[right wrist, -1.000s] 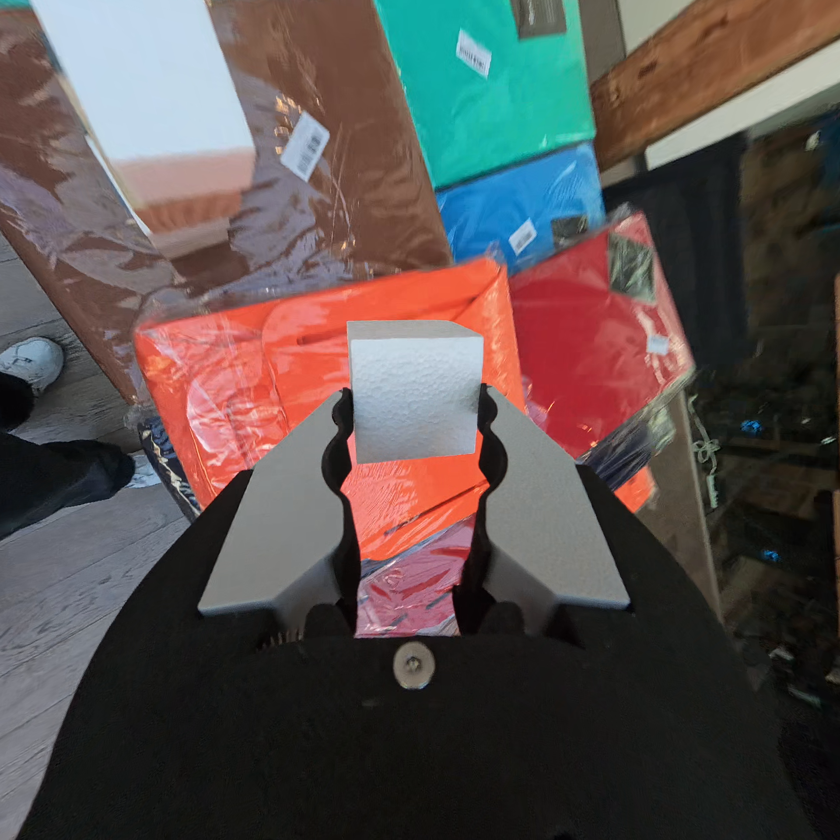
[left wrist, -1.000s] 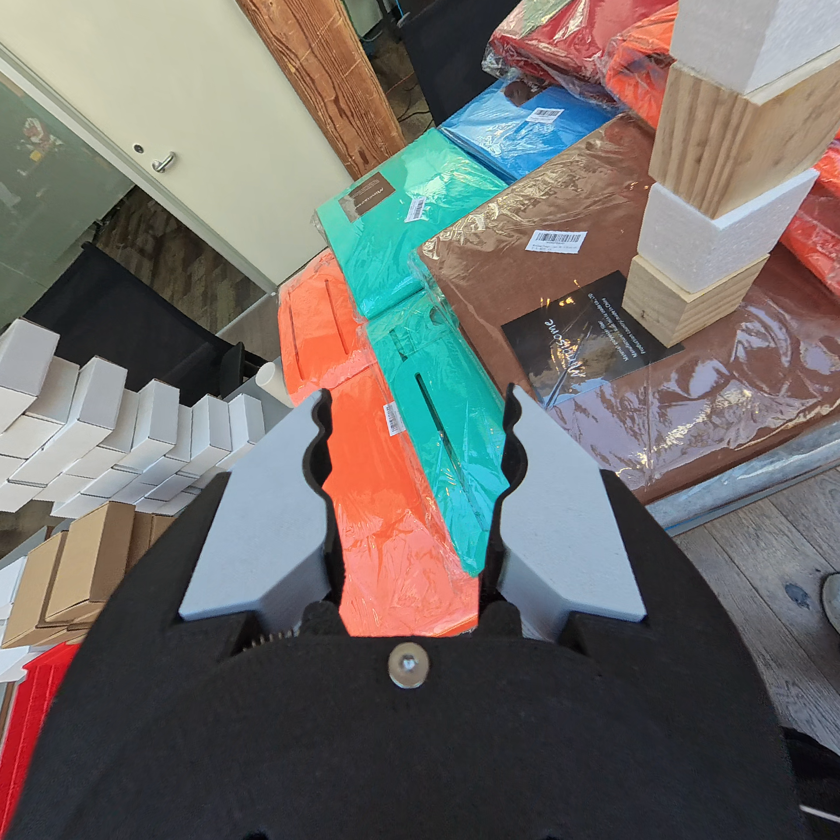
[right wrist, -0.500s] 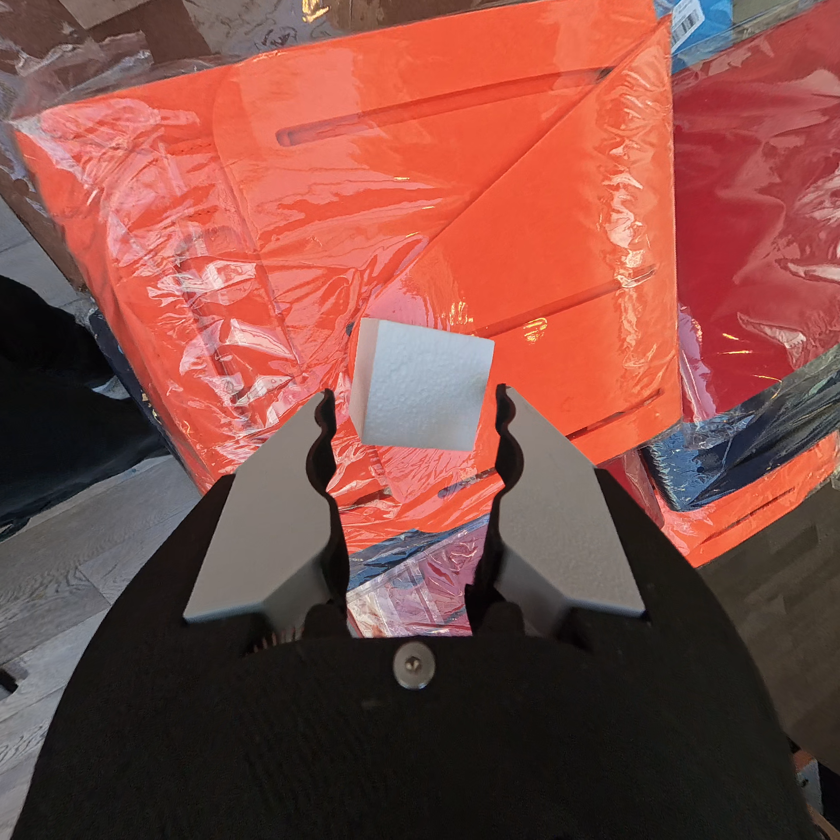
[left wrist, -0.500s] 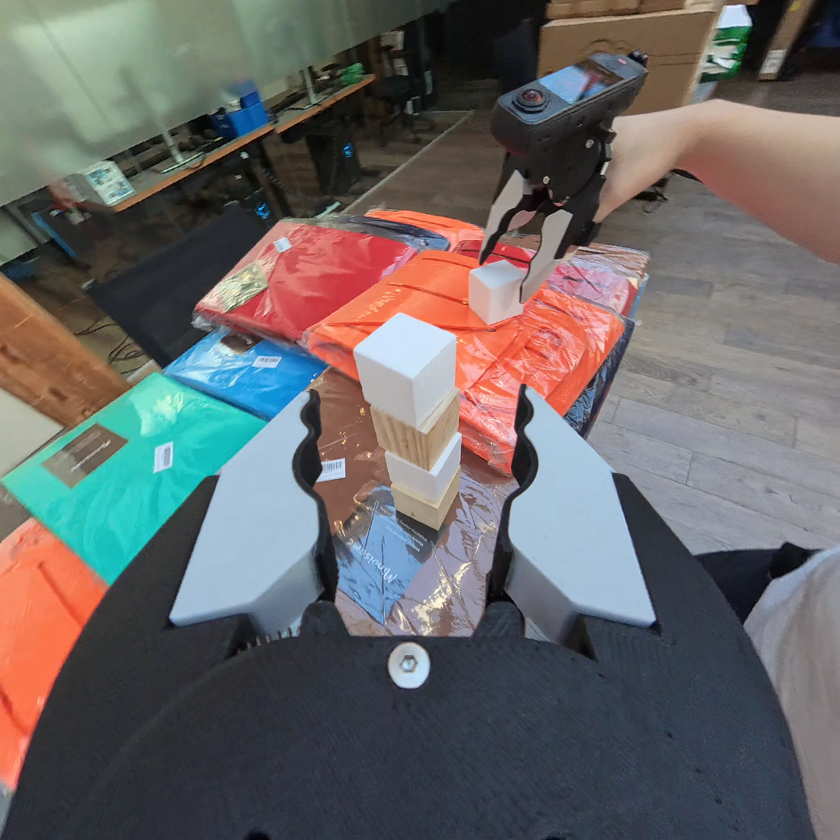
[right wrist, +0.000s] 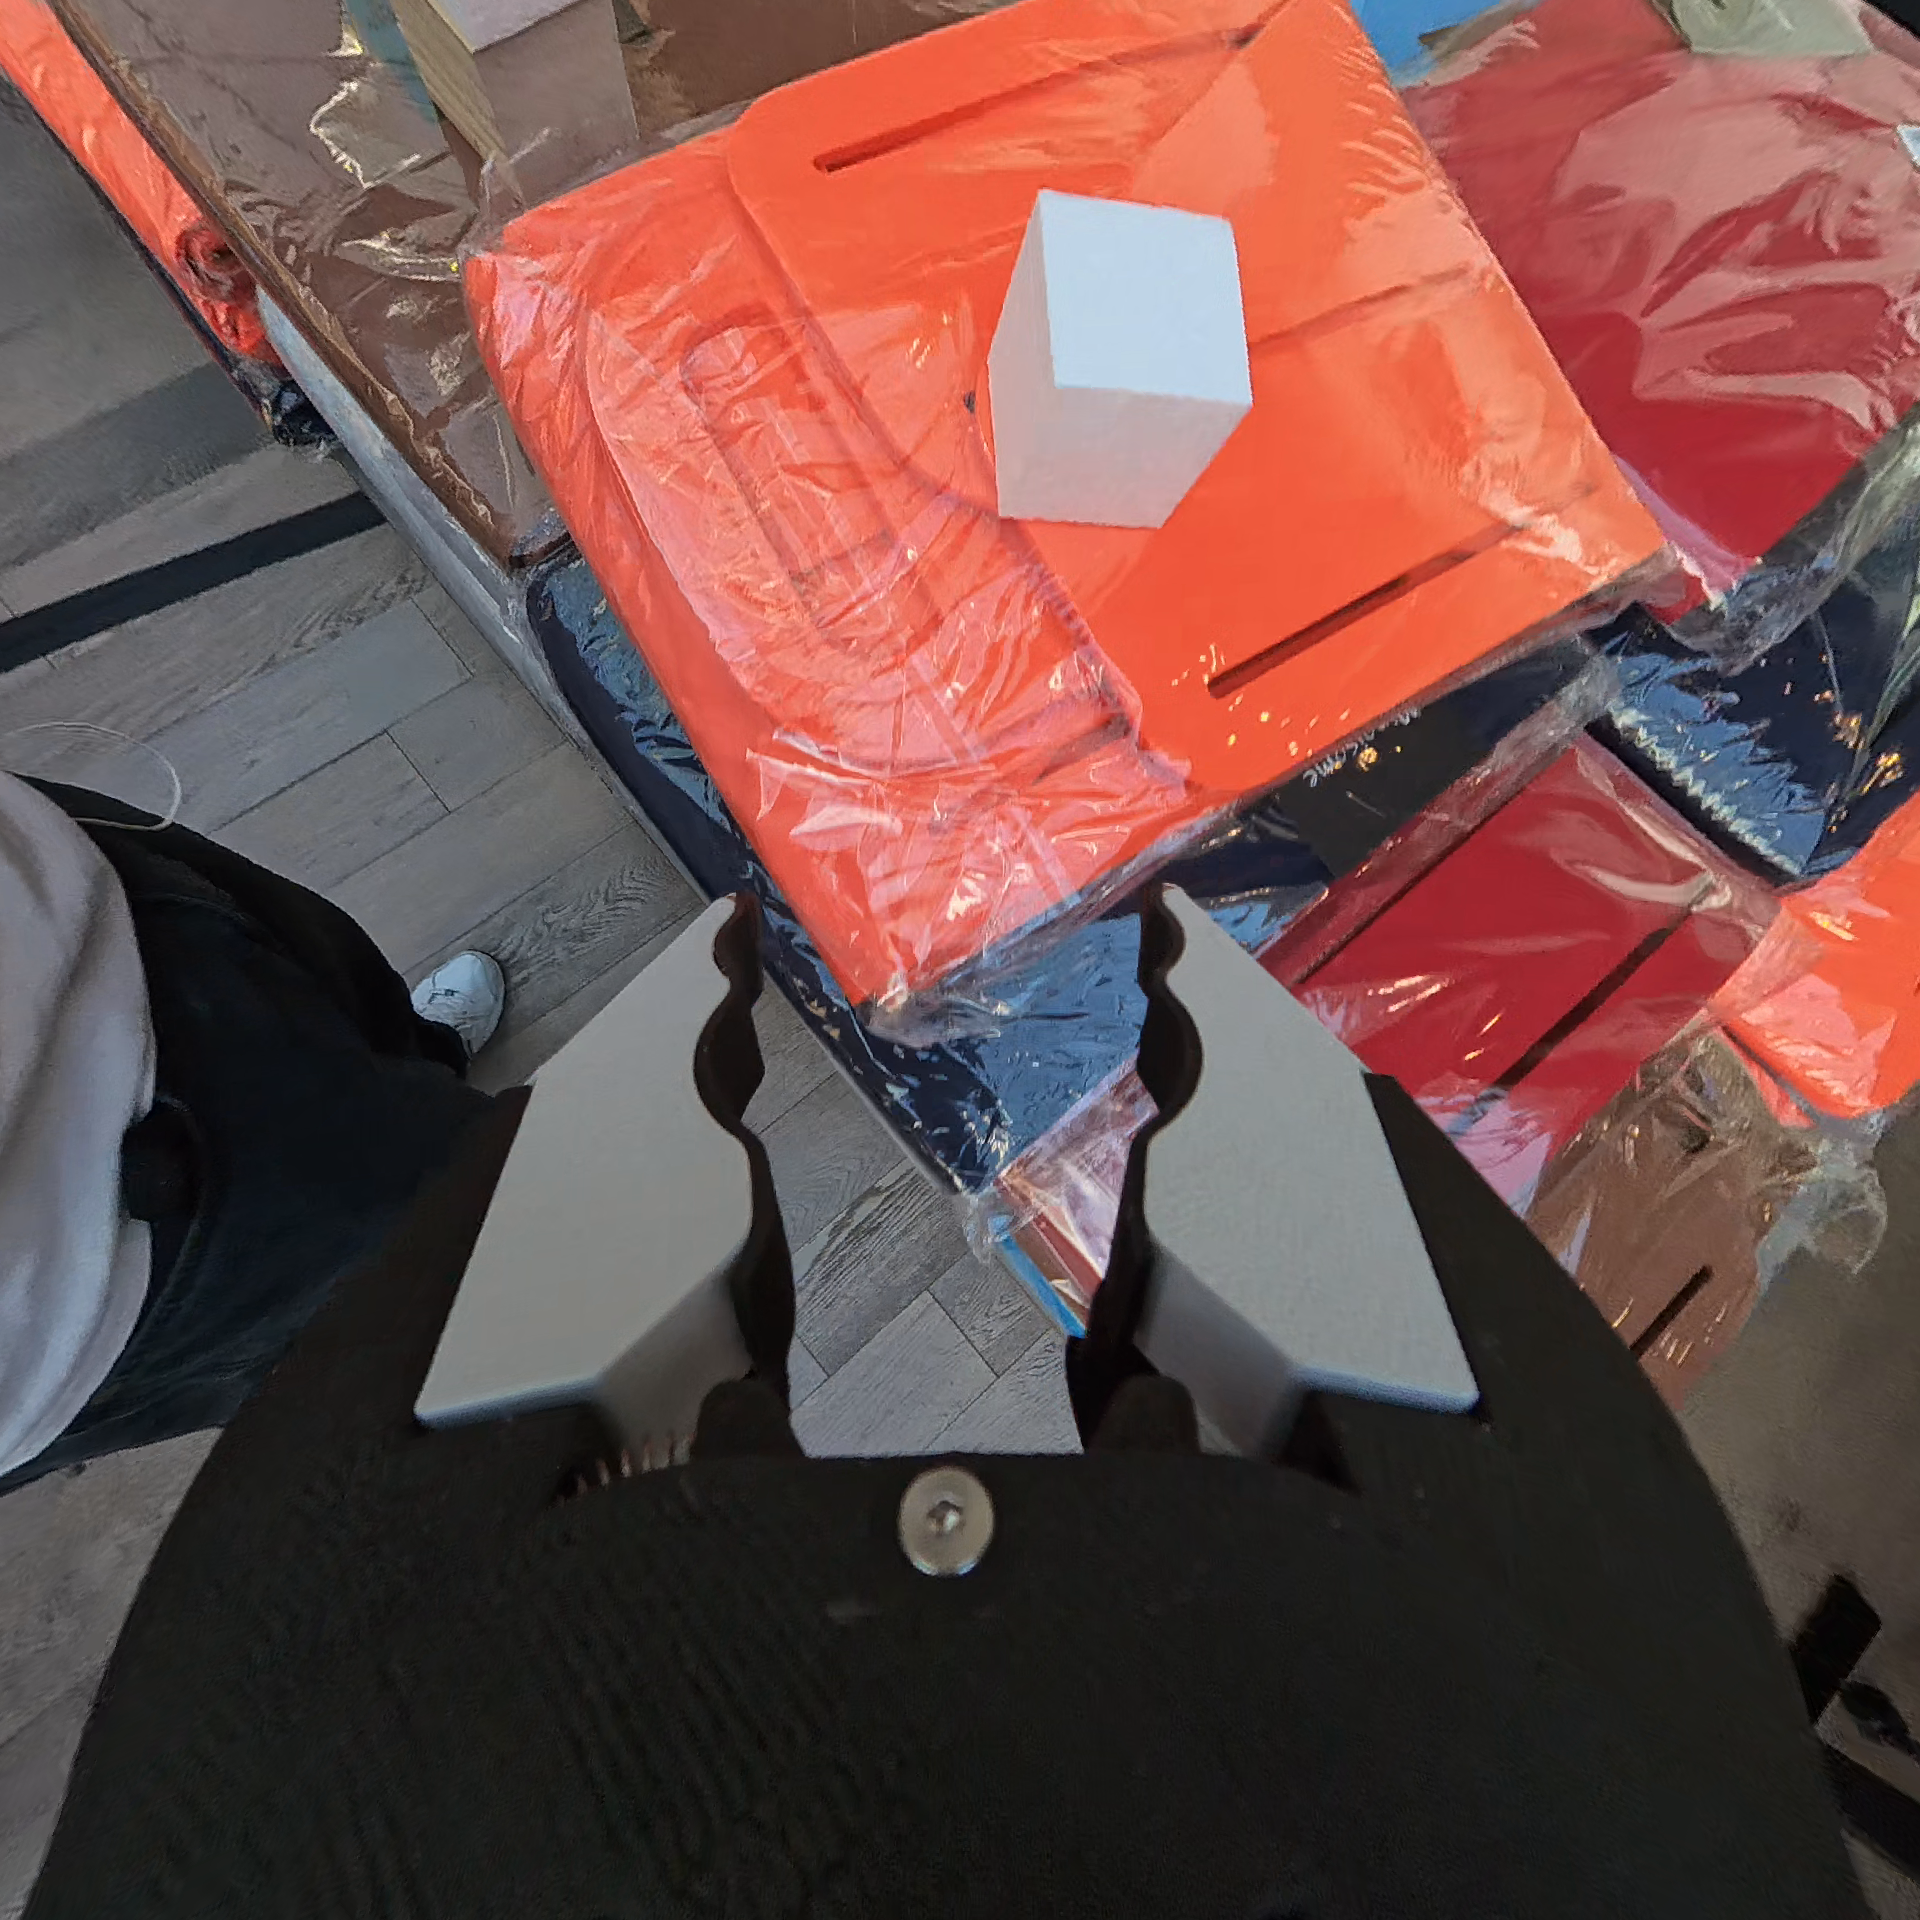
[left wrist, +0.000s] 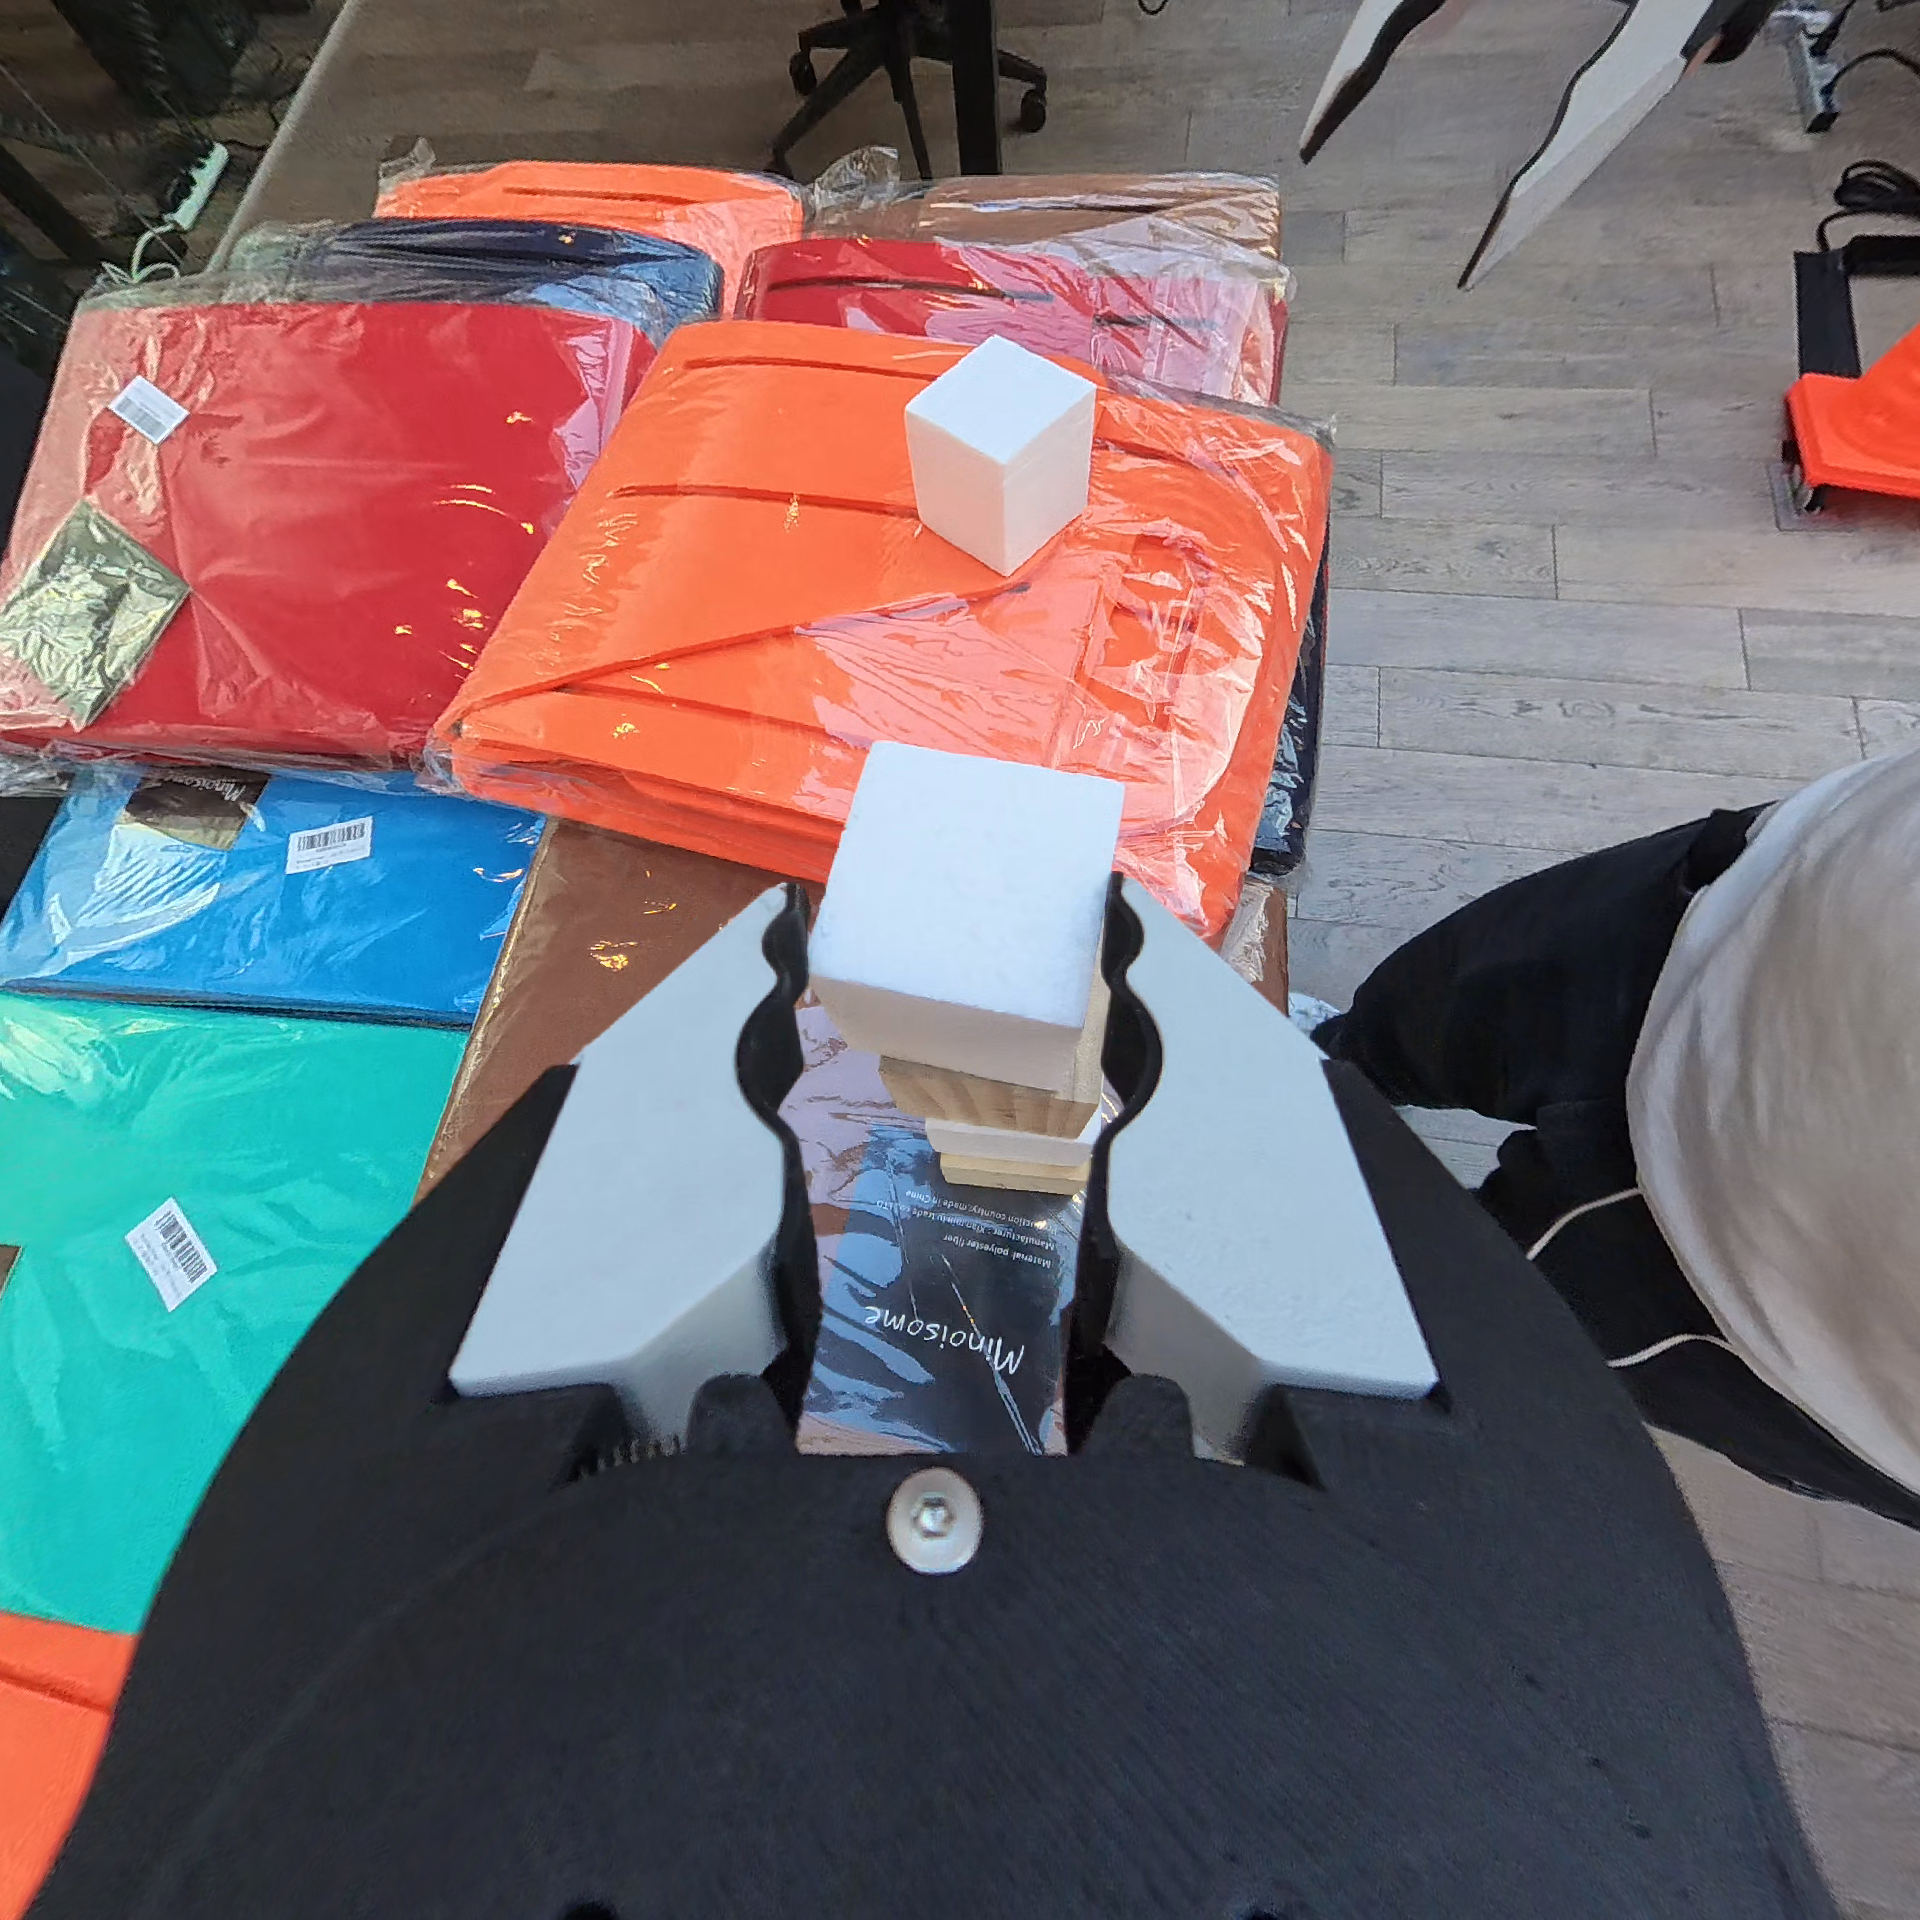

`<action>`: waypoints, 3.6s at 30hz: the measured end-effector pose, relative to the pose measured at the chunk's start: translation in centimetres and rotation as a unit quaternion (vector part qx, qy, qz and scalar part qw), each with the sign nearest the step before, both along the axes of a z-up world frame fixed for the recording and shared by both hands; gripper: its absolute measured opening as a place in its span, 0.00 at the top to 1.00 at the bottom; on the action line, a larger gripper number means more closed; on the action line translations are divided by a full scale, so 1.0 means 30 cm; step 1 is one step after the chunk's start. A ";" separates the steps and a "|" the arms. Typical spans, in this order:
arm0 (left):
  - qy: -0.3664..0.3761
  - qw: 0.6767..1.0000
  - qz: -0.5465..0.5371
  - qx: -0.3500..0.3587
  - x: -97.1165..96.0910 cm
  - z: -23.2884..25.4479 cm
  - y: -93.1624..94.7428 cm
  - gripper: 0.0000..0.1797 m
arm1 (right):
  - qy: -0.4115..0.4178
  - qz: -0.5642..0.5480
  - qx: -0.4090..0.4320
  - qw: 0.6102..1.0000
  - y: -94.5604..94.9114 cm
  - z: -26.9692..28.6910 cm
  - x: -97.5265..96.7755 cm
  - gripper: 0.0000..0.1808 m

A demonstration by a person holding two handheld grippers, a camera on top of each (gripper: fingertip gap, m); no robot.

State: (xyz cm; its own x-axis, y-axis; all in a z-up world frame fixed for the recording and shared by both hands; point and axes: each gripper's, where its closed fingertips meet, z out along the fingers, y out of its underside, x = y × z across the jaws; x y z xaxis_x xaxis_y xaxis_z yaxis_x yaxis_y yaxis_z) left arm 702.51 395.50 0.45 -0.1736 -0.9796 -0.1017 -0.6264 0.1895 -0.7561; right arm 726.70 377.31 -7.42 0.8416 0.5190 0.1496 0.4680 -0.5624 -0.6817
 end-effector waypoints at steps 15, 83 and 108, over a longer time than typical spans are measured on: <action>-0.073 0.983 0.147 -0.078 0.658 0.007 -0.116 0.69 | 0.052 0.043 -0.016 0.998 -0.106 -0.087 0.230 0.61; -0.023 0.971 0.221 -0.092 0.618 0.195 -0.119 0.69 | 0.092 0.132 -0.012 0.987 -0.044 -0.094 0.278 0.60; 0.127 0.961 0.166 -0.179 0.738 0.046 -0.102 0.63 | 0.128 0.099 -0.045 0.986 -0.131 -0.176 0.305 0.59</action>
State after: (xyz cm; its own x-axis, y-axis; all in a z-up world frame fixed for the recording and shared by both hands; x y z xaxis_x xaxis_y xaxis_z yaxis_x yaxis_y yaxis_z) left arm 724.64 392.46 1.82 0.1795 -0.9495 0.2574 -0.7810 -0.2966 -0.5495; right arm 735.85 373.38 -12.71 0.7259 0.6791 -0.1092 0.3943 -0.5409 -0.7429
